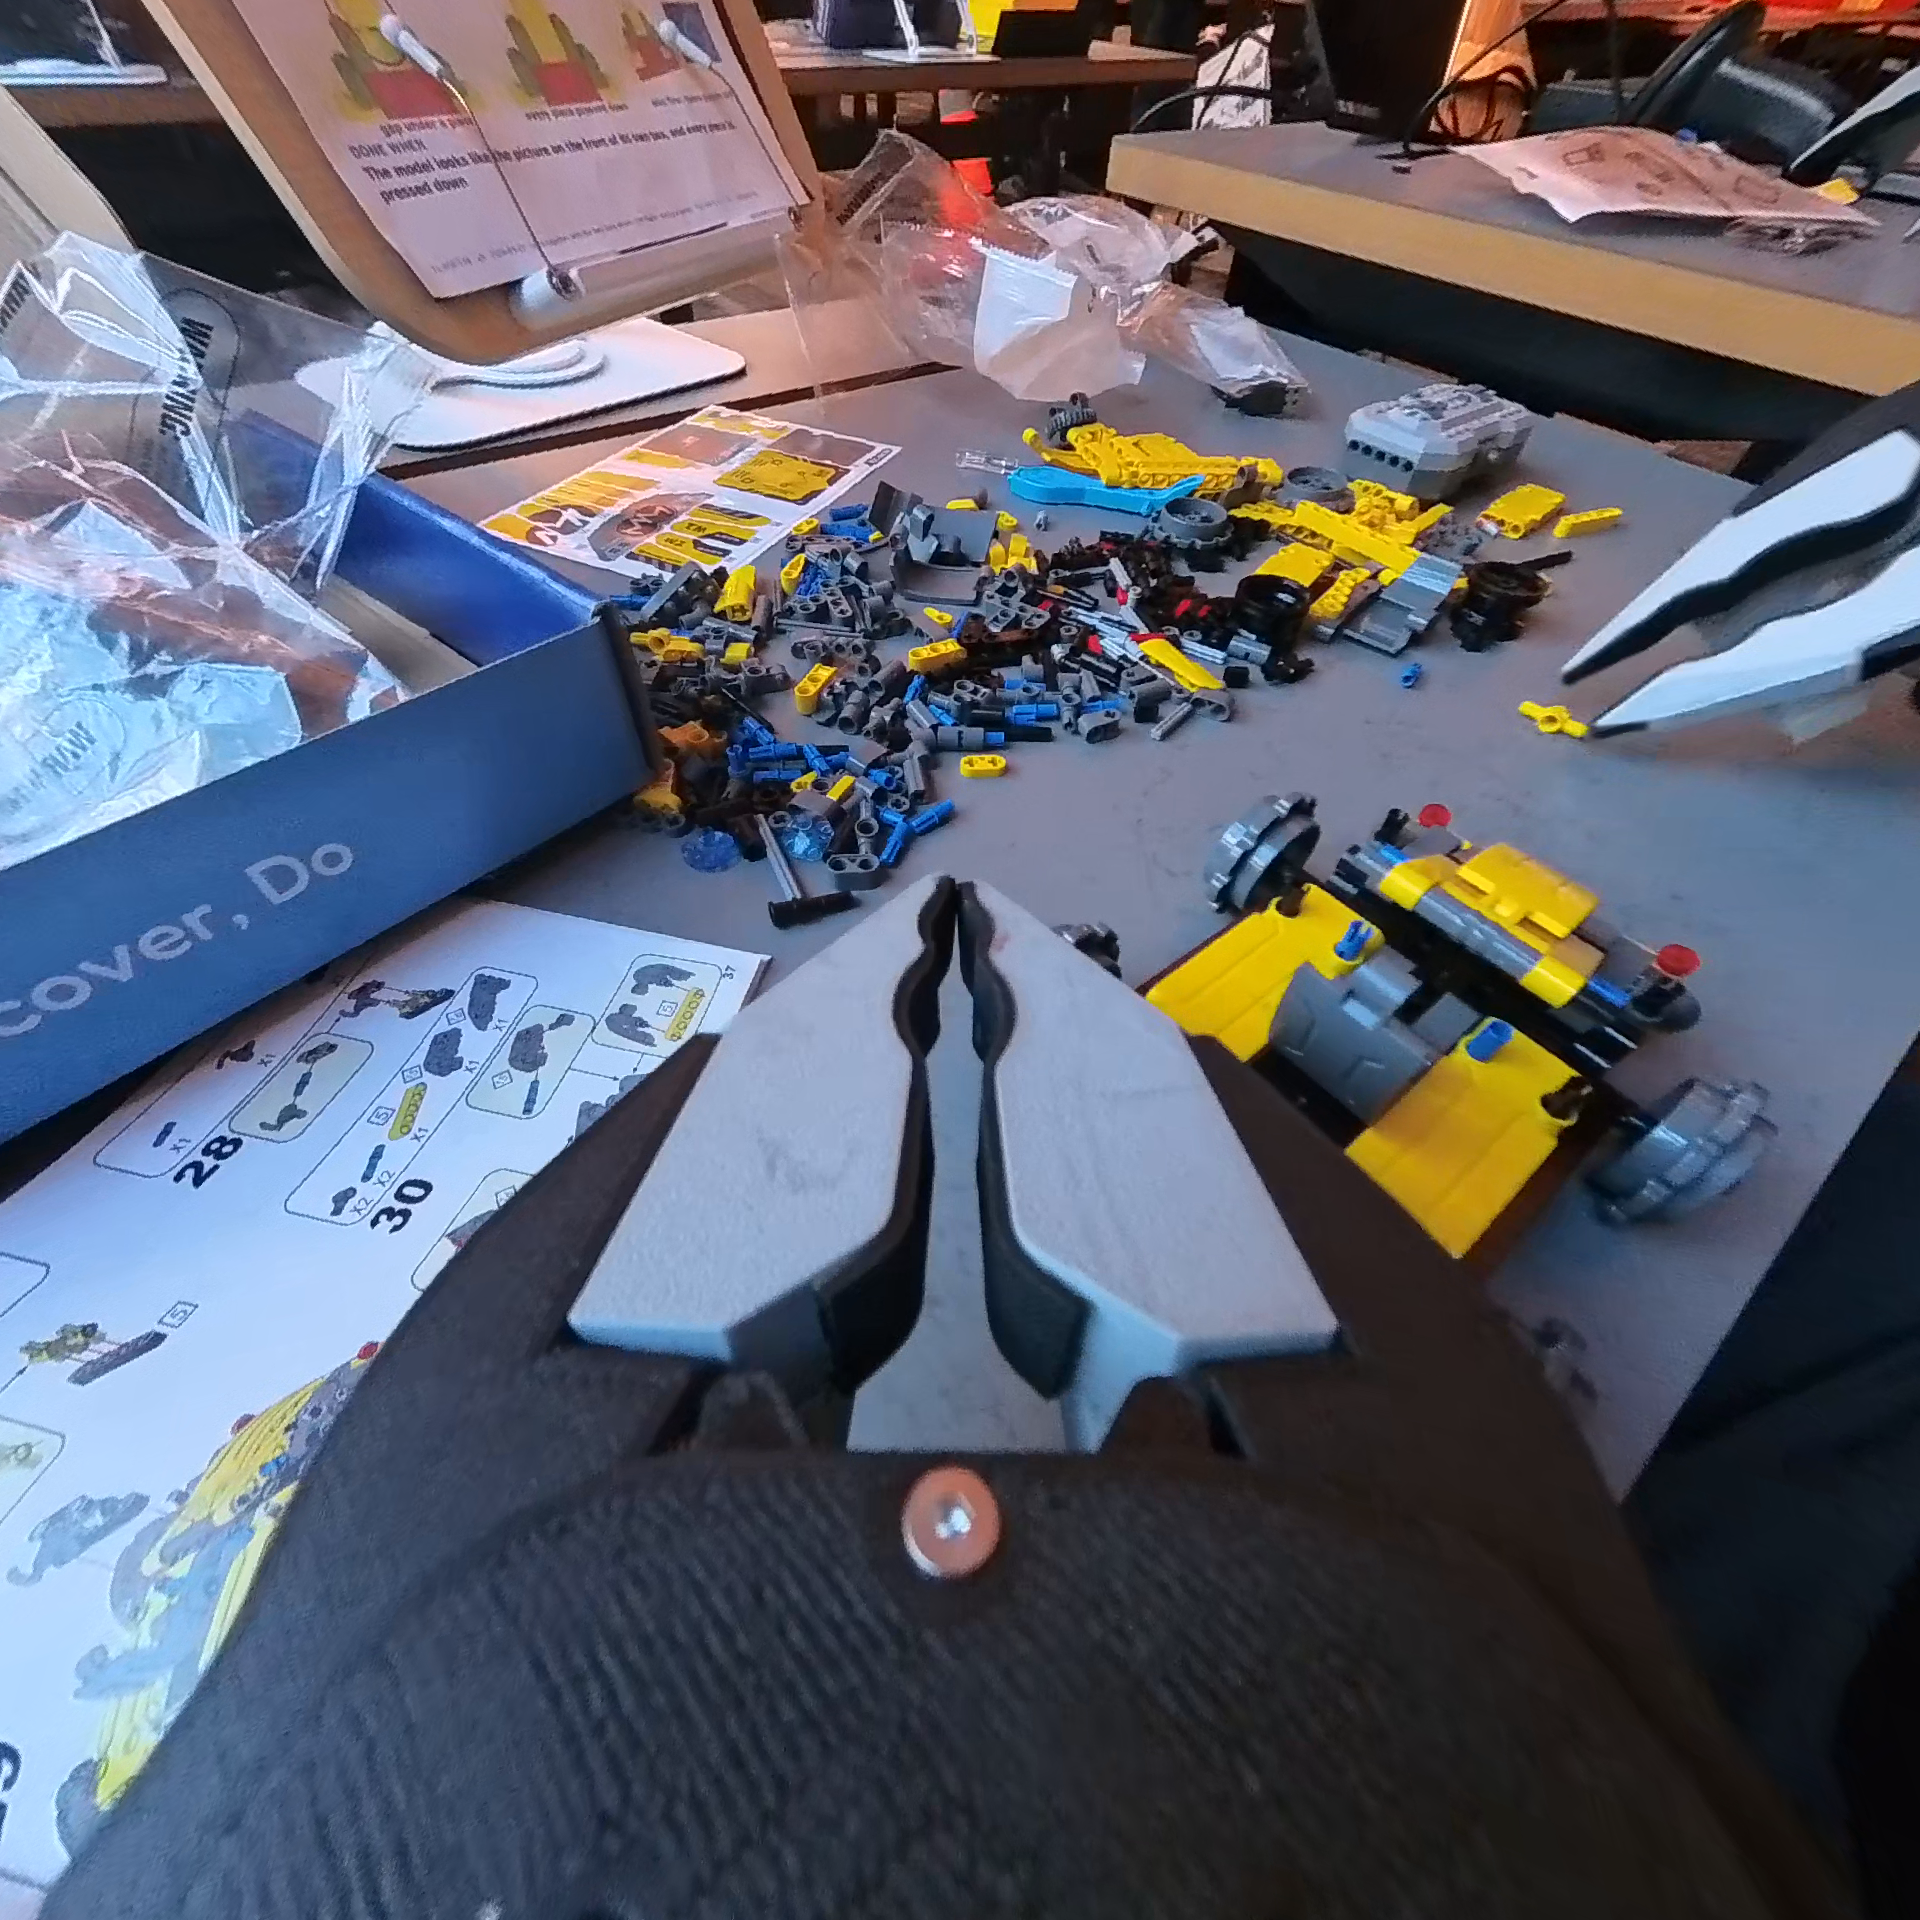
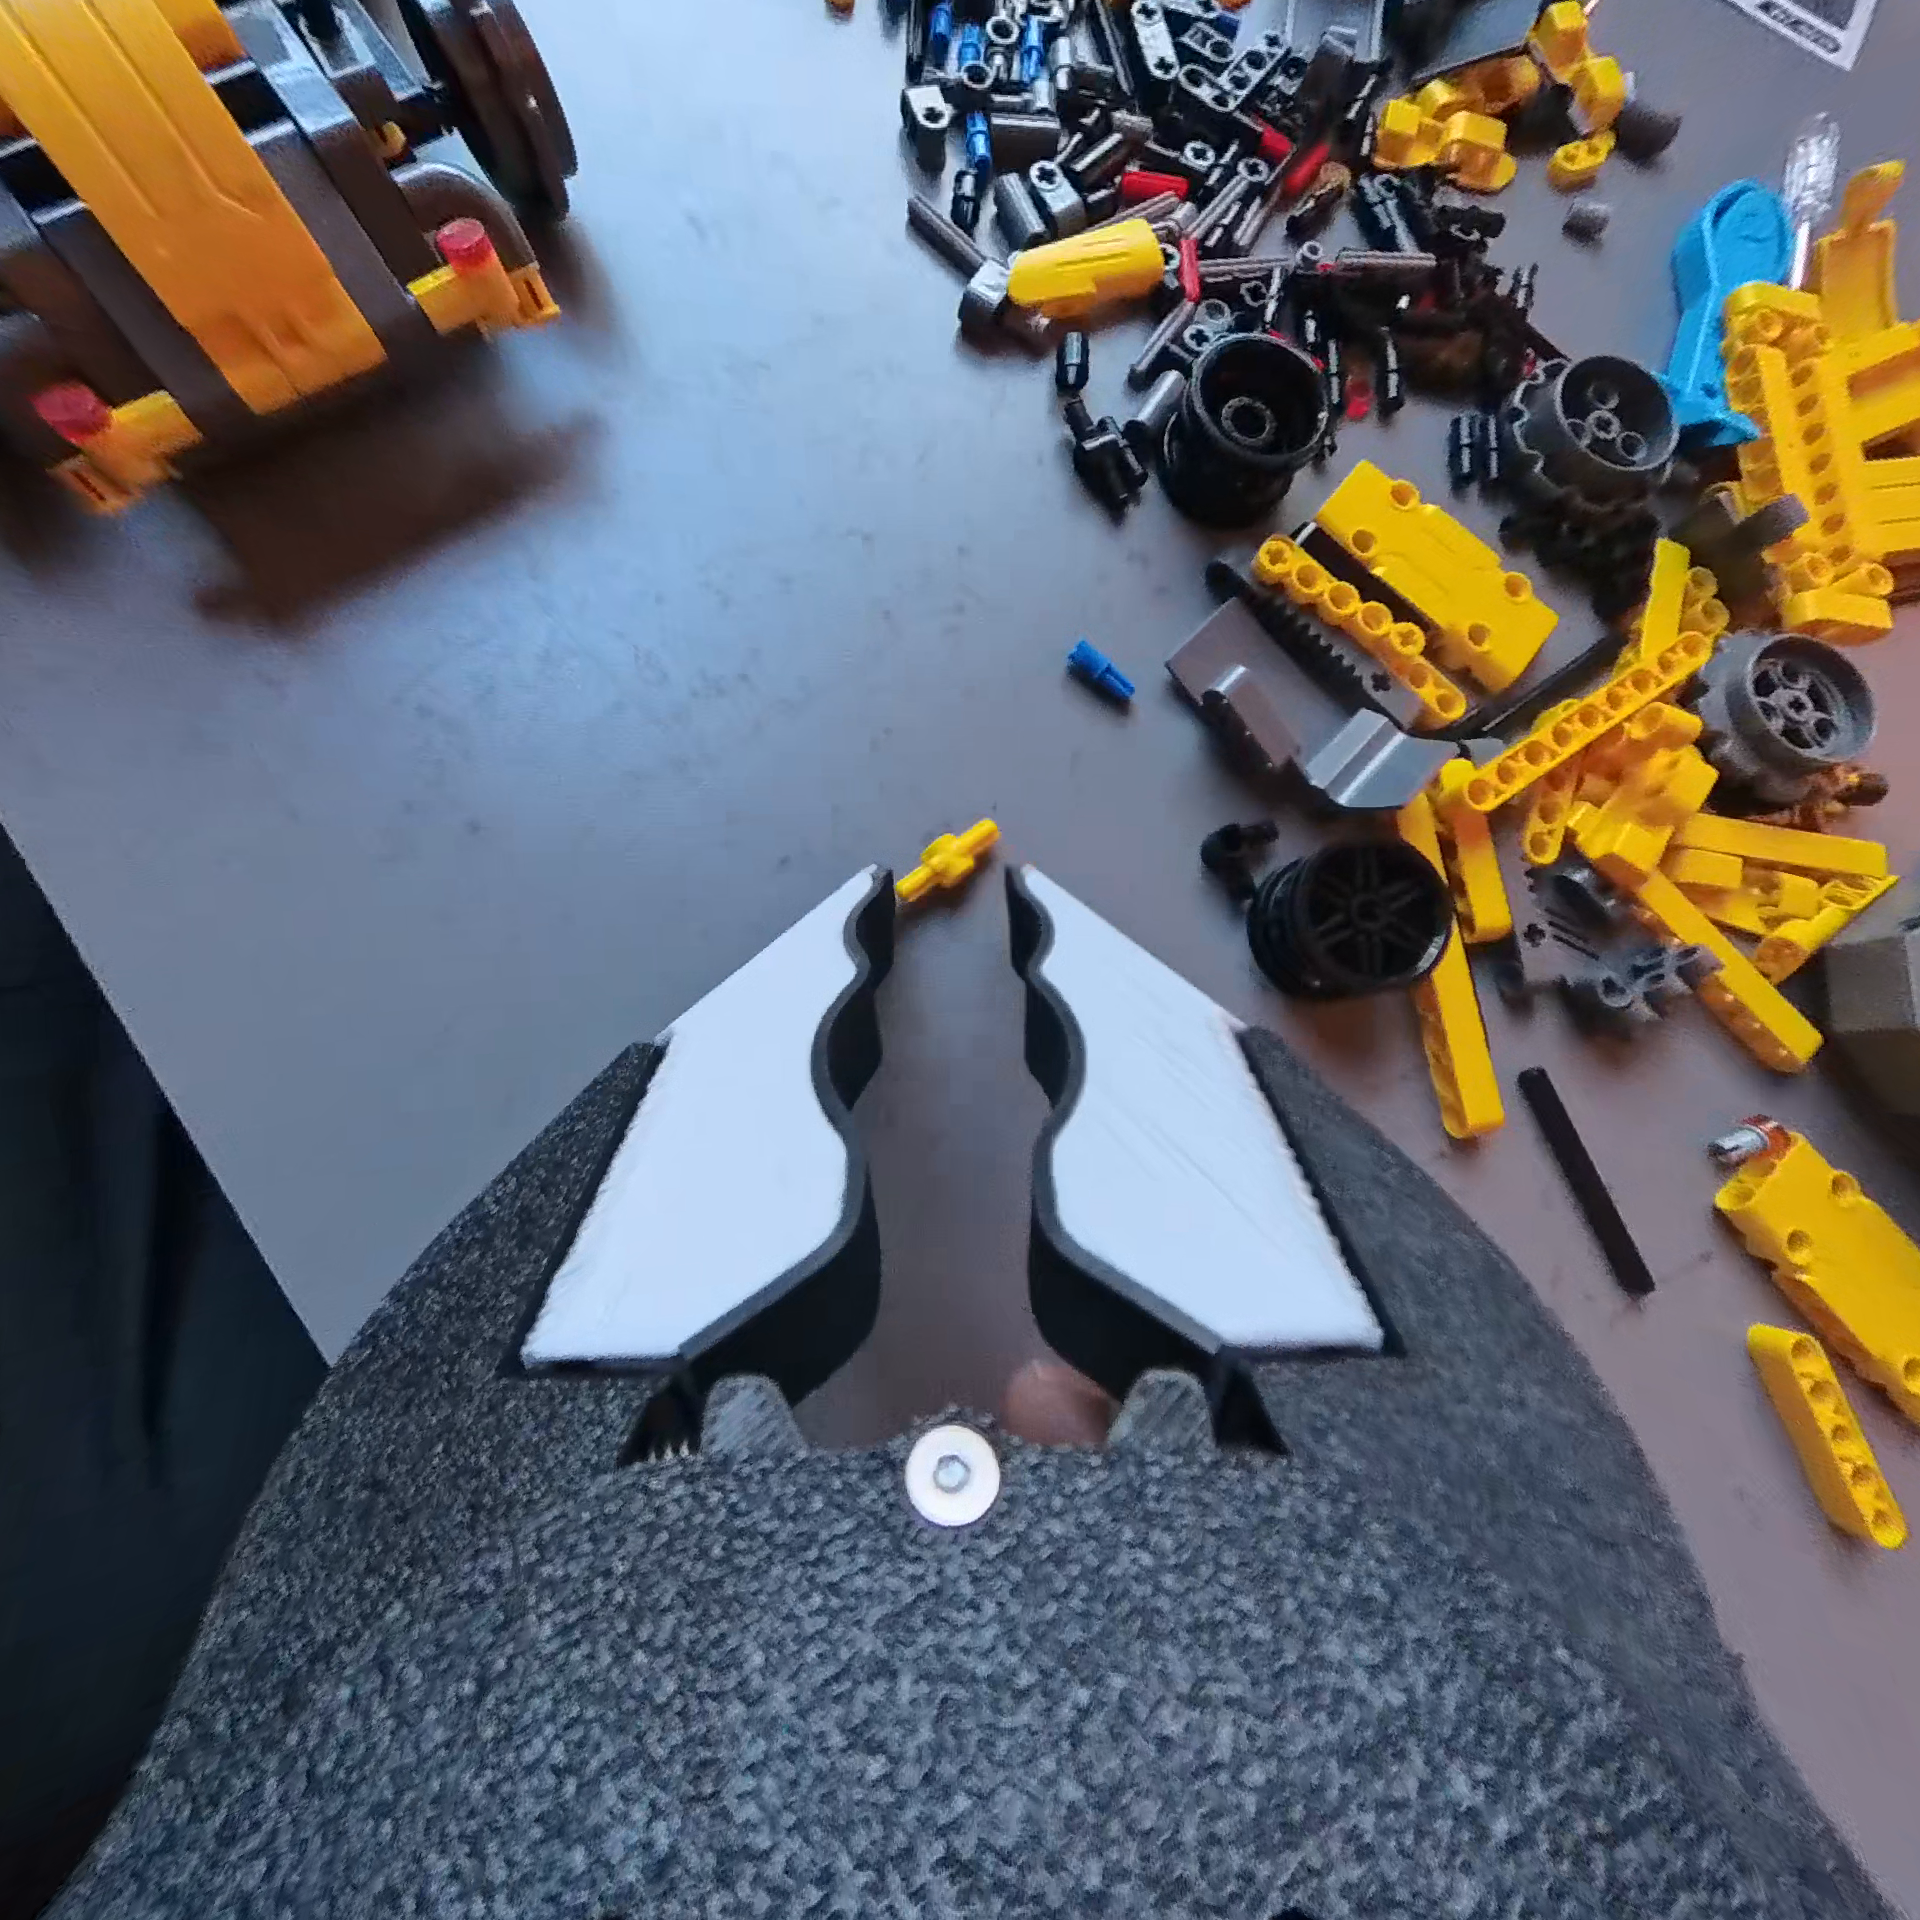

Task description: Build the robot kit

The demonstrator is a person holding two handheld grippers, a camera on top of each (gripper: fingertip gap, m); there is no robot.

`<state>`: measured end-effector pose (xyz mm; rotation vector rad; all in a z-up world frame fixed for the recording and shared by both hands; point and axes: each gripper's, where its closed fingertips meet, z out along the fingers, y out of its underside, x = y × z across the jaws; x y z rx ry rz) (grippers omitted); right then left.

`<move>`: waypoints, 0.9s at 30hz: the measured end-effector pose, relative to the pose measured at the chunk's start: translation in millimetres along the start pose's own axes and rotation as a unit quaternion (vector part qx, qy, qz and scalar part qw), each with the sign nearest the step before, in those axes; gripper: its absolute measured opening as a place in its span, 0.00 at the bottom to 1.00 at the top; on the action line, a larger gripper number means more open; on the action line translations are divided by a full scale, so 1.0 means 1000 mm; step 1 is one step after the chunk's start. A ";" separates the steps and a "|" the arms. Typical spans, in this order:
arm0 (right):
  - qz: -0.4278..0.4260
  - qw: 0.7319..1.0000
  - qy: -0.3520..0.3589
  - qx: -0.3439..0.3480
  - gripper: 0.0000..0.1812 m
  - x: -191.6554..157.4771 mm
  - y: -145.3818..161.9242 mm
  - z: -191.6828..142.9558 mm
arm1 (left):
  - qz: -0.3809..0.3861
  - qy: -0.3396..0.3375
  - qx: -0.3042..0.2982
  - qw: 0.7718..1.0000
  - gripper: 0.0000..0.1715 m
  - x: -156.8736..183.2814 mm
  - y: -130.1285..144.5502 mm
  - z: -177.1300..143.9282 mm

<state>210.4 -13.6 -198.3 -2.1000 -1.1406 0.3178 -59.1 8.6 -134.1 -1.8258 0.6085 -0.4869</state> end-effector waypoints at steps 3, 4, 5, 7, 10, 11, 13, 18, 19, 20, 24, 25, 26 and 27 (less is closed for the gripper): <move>-0.004 0.999 0.001 0.034 0.12 -0.002 -0.010 -0.007 | 0.002 -0.004 0.007 1.000 0.00 -0.001 -0.002 -0.001; -0.003 0.999 0.003 0.045 0.12 -0.002 -0.013 -0.009 | 0.002 -0.006 0.009 1.000 0.00 -0.001 -0.002 -0.002; -0.002 0.999 0.004 0.054 0.12 -0.002 -0.015 -0.011 | 0.002 -0.007 0.010 1.000 0.00 -0.001 -0.002 -0.002; 0.002 0.997 0.002 0.072 0.13 0.000 -0.021 -0.015 | 0.003 -0.006 0.009 1.000 0.00 -0.001 -0.002 -0.001; 0.008 0.996 -0.004 0.091 0.13 0.002 -0.031 -0.020 | 0.005 -0.004 0.013 1.000 0.00 0.000 -0.004 0.000; 0.010 0.995 -0.008 0.098 0.13 0.003 -0.036 -0.021 | 0.006 -0.003 0.013 1.000 0.00 0.001 -0.005 0.001; 0.014 0.993 -0.015 0.115 0.13 0.007 -0.049 -0.022 | 0.011 -0.002 0.018 1.000 0.00 0.002 -0.006 0.001; 0.010 0.987 -0.039 0.159 0.14 0.016 -0.094 -0.015 | 0.023 0.008 0.028 0.999 0.00 0.007 -0.009 0.003; 0.006 0.985 -0.040 0.166 0.13 0.019 -0.104 -0.012 | 0.024 0.010 0.028 0.999 0.00 0.007 -0.010 0.003; 0.002 0.984 -0.042 0.175 0.14 0.021 -0.113 -0.008 | 0.025 0.012 0.029 0.999 0.00 0.008 -0.010 0.003; -0.024 0.977 -0.058 0.202 0.13 0.024 -0.146 0.009 | 0.025 0.016 0.040 0.999 0.00 0.009 -0.013 0.000; -0.036 0.977 -0.058 0.204 0.13 0.025 -0.152 0.015 | 0.025 0.017 0.042 0.999 0.00 0.009 -0.013 0.000; -0.052 0.977 -0.051 0.200 0.13 0.028 -0.157 0.021 | 0.025 0.018 0.044 0.999 0.00 0.009 -0.013 -0.001; -0.069 0.978 -0.041 0.191 0.13 0.031 -0.160 0.029 | 0.024 0.019 0.045 0.998 0.00 0.010 -0.014 -0.001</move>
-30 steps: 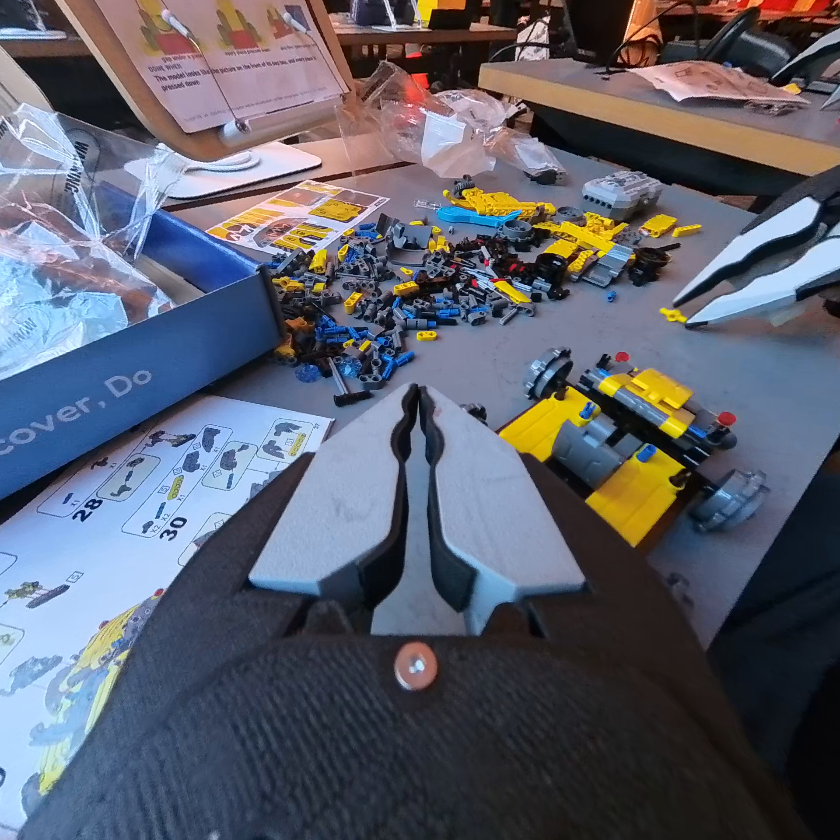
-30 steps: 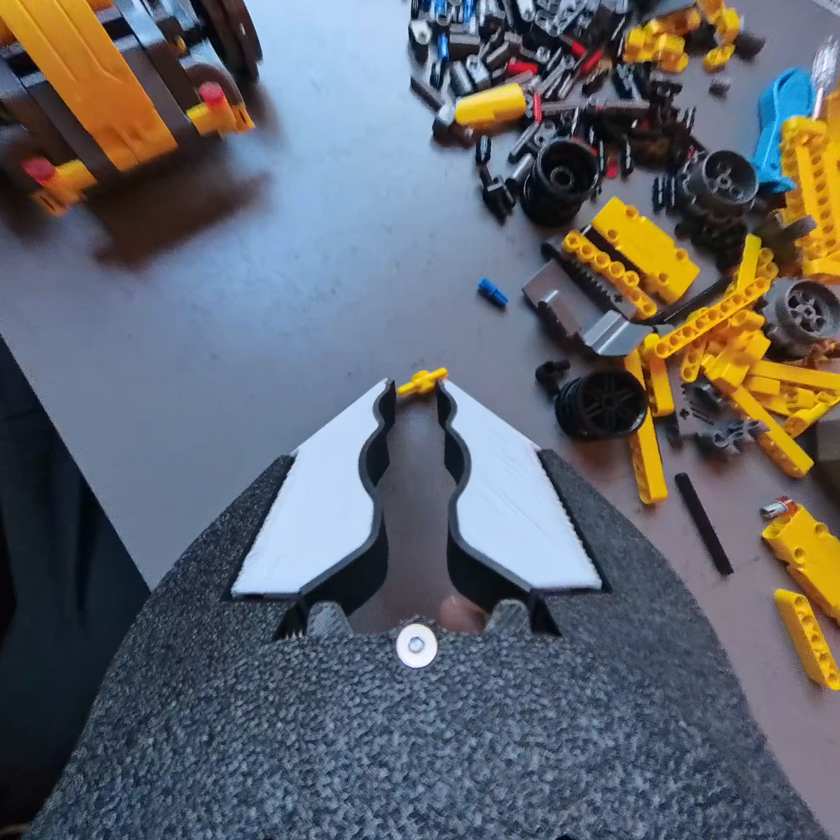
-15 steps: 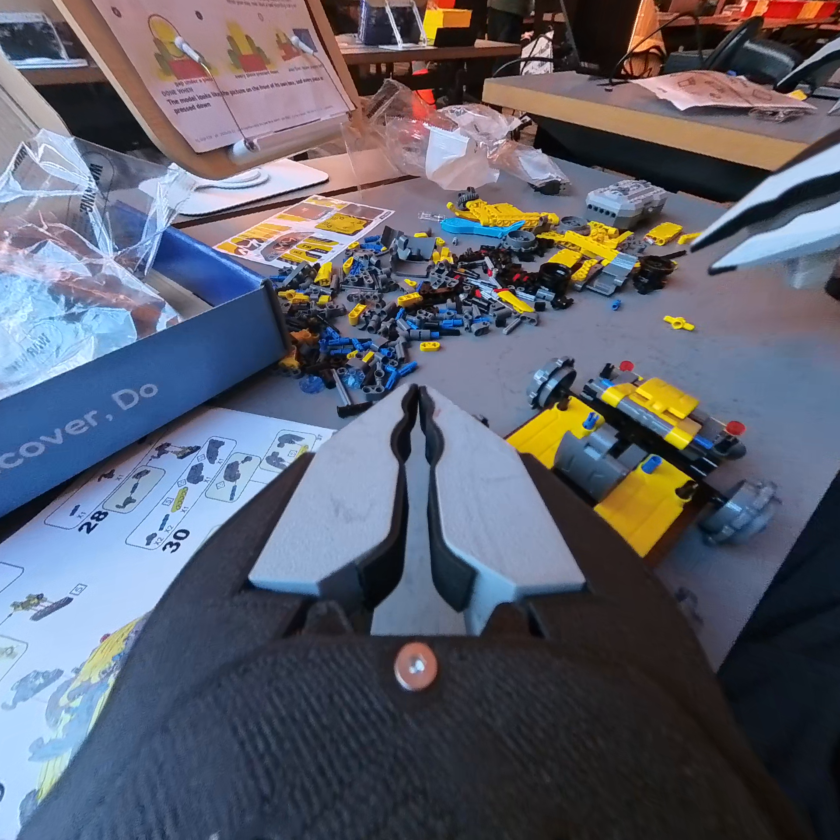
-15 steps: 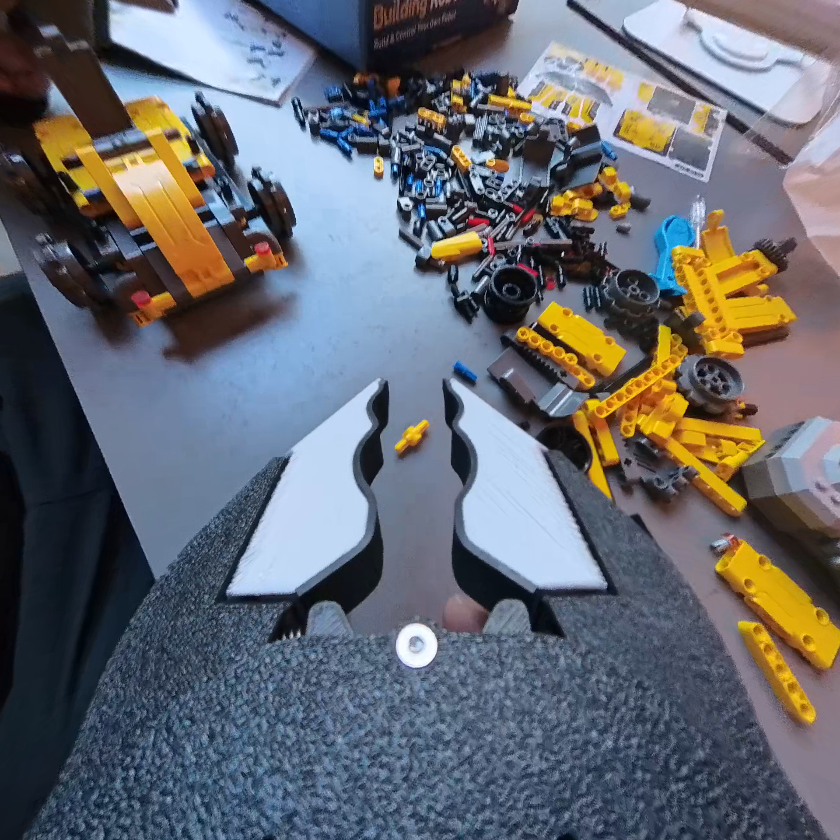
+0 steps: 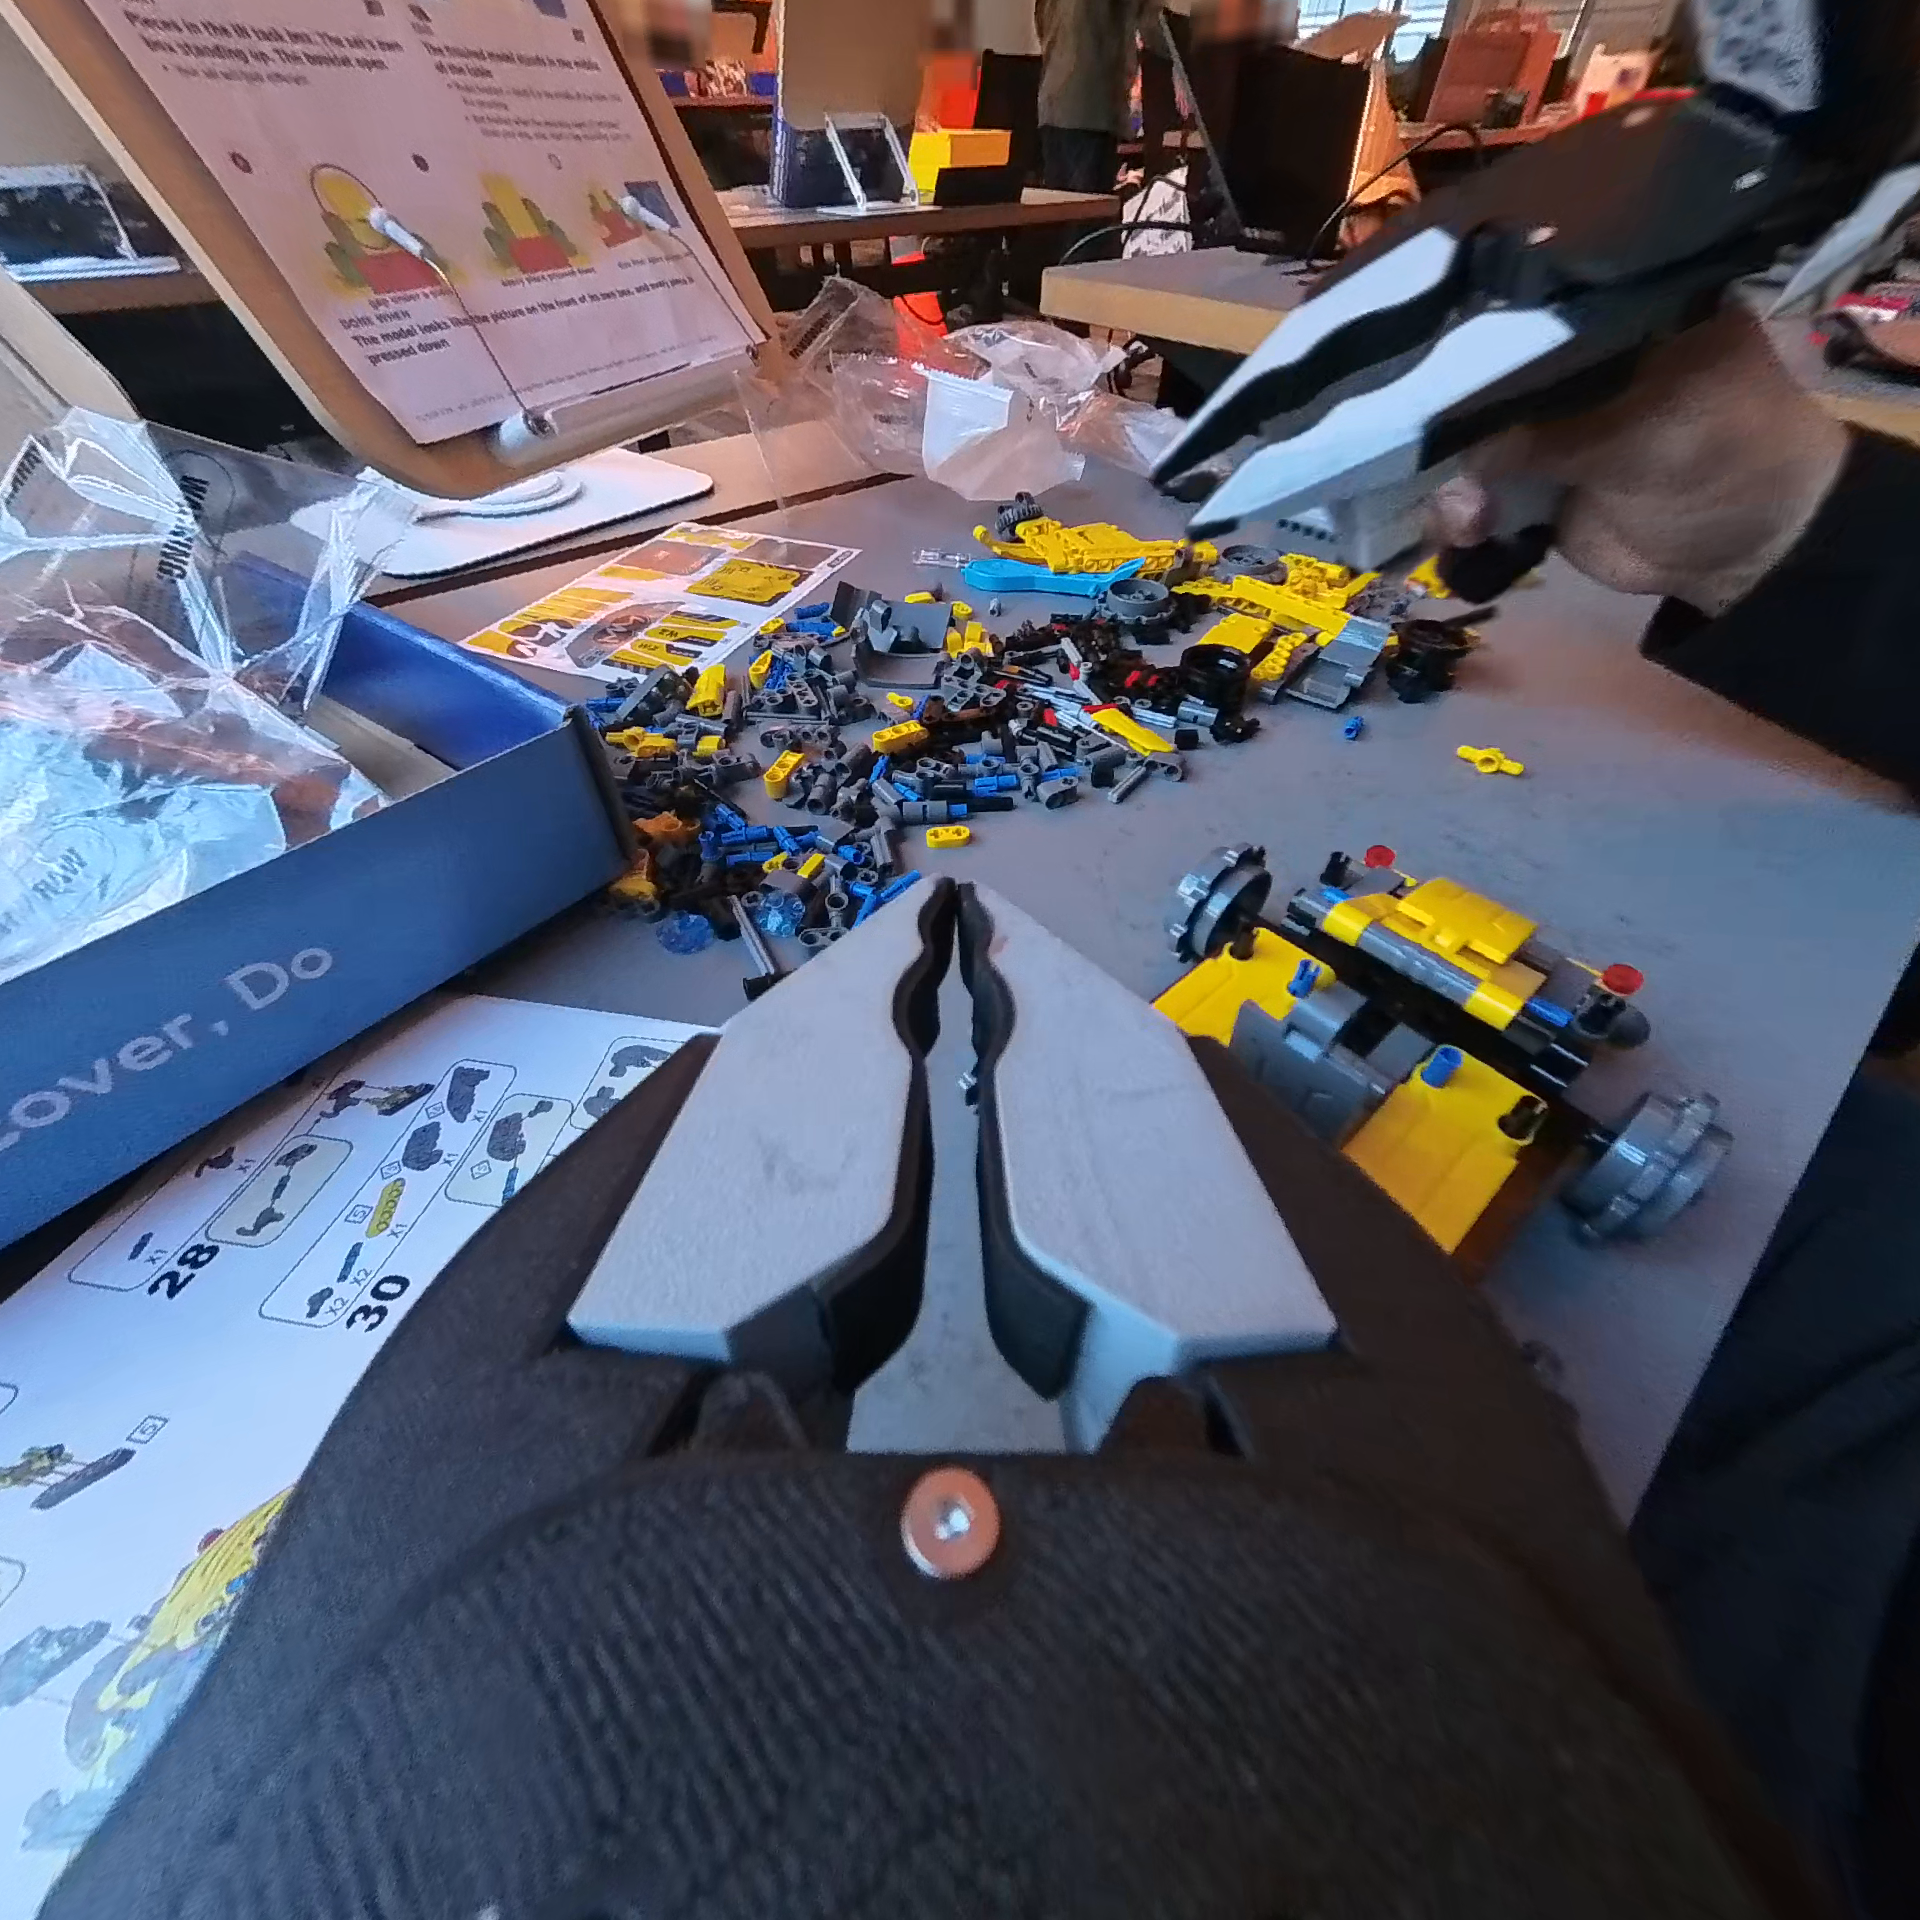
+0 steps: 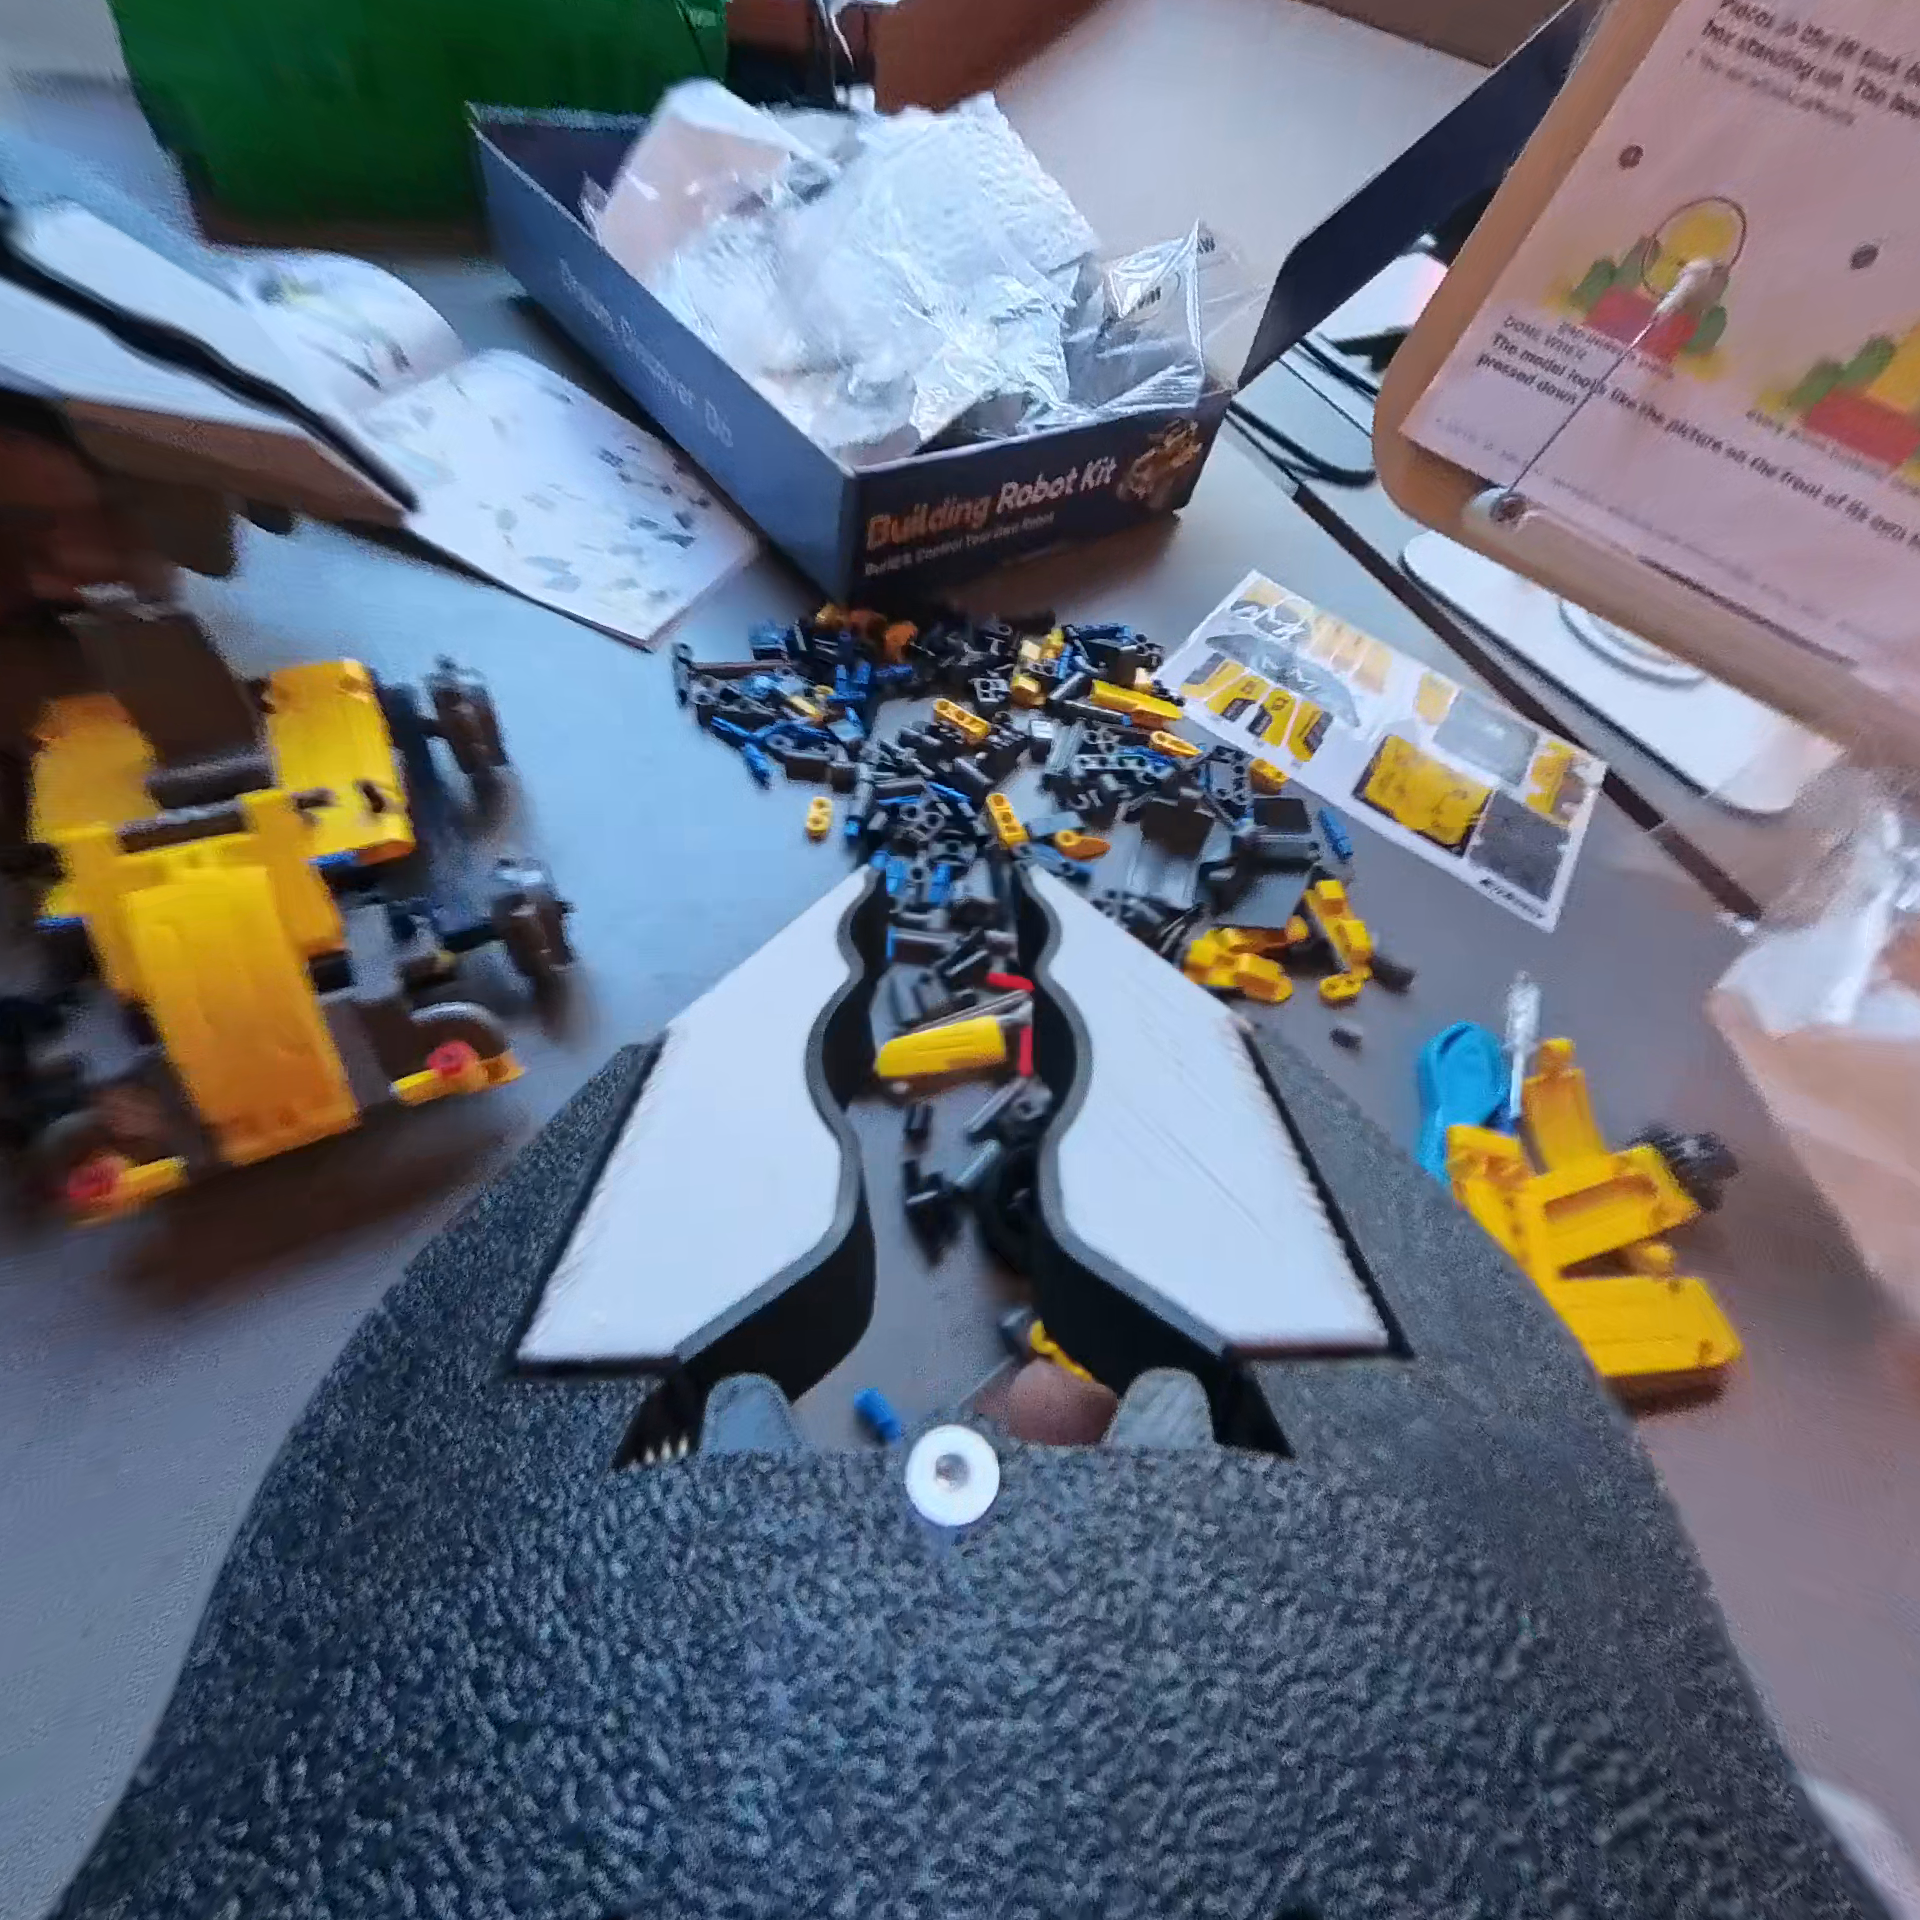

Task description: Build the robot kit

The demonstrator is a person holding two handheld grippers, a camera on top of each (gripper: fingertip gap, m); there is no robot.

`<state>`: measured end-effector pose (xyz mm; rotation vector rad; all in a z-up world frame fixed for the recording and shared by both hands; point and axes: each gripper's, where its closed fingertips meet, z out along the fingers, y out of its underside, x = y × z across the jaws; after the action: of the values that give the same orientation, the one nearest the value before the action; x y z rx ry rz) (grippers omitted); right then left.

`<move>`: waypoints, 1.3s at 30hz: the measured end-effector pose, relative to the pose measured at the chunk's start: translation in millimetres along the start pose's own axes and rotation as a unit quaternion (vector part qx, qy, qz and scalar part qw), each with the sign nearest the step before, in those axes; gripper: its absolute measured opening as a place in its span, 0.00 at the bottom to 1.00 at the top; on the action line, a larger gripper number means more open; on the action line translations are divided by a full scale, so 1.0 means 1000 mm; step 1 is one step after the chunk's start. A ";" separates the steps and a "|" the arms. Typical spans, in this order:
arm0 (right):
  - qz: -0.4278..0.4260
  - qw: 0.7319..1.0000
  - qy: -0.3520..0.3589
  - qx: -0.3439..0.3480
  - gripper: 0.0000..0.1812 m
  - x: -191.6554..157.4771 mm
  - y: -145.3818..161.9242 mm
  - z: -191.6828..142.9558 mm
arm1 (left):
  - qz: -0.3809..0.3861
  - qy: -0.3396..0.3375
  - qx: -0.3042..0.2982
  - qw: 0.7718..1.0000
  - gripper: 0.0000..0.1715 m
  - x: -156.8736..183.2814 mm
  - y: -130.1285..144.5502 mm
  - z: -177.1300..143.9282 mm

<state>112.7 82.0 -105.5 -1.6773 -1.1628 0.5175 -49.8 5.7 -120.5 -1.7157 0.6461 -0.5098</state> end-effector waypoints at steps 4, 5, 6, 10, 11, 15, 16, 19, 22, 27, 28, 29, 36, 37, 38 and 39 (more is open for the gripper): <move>-0.050 0.998 -0.017 -0.028 0.15 0.001 0.000 0.029 | -0.002 0.004 0.004 1.000 0.00 0.001 -0.001 -0.001; -0.060 0.998 -0.023 -0.026 0.15 -0.001 -0.001 0.034 | -0.002 0.005 0.005 1.000 0.00 0.001 -0.001 -0.001; -0.069 0.997 -0.028 -0.023 0.15 -0.003 -0.001 0.038 | -0.002 0.005 0.006 1.000 0.00 0.001 -0.001 -0.001; -0.092 0.995 -0.036 -0.019 0.15 -0.008 0.003 0.045 | 0.000 0.003 0.006 1.000 0.00 0.001 -0.001 -0.001; -0.090 0.995 -0.042 -0.016 0.15 -0.011 0.002 0.045 | 0.000 0.003 0.006 1.000 0.00 0.001 -0.001 -0.001; -0.112 0.992 -0.035 -0.044 0.16 -0.013 0.016 0.042 | -0.002 0.006 0.013 1.000 0.00 0.001 -0.003 -0.002; -0.115 0.992 -0.028 -0.049 0.16 -0.010 0.019 0.042 | -0.006 0.006 0.004 1.000 0.00 0.000 -0.001 0.001; -0.102 0.994 -0.014 -0.041 0.15 -0.001 0.015 0.040 | -0.002 0.018 -0.022 1.000 0.00 0.002 0.005 0.011; -0.079 0.997 0.007 -0.010 0.15 0.007 -0.001 0.038 | 0.012 0.020 -0.032 0.999 0.00 0.005 0.007 0.015; -0.096 0.995 0.028 -0.032 0.13 0.008 0.002 0.038 | 0.032 0.017 -0.010 0.999 0.00 0.008 0.001 0.011; -0.090 0.995 0.020 -0.027 0.10 0.005 0.001 0.036 | 0.031 0.016 -0.011 0.999 0.00 0.008 0.002 0.011; -0.085 0.996 0.012 -0.020 0.08 0.003 -0.001 0.035 | 0.030 0.014 -0.014 0.999 0.00 0.007 0.003 0.012; -0.108 0.991 0.034 -0.066 0.00 0.011 0.025 0.037 | 0.029 0.012 -0.023 0.999 0.00 0.006 0.005 0.014; -0.123 0.987 0.056 -0.083 0.00 0.019 0.032 0.037 | 0.030 0.010 -0.024 0.999 0.00 0.006 0.005 0.014; -0.126 0.985 0.068 -0.094 0.00 0.024 0.037 0.037 | 0.033 0.006 -0.024 0.999 0.00 0.006 0.005 0.014; -0.118 0.986 0.073 -0.098 0.01 0.028 0.039 0.036 | 0.036 0.001 -0.023 0.999 0.00 0.005 0.005 0.013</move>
<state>114.8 121.7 -150.8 -1.6823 -1.3149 0.1335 -38.1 11.4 -128.0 -1.7277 0.7232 -0.4498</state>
